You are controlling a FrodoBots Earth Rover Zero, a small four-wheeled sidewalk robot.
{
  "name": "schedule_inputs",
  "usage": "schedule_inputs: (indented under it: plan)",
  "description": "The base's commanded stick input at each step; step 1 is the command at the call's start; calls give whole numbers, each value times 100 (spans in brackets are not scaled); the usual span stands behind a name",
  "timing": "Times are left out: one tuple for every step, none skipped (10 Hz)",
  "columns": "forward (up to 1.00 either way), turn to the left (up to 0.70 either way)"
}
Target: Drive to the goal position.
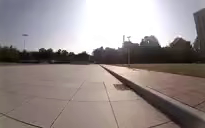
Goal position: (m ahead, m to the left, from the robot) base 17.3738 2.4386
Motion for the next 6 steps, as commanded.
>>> schedule_inputs:
  plan:
    - [70,1]
    - [70,1]
    - [70,1]
    - [70,1]
    - [70,1]
    - [70,1]
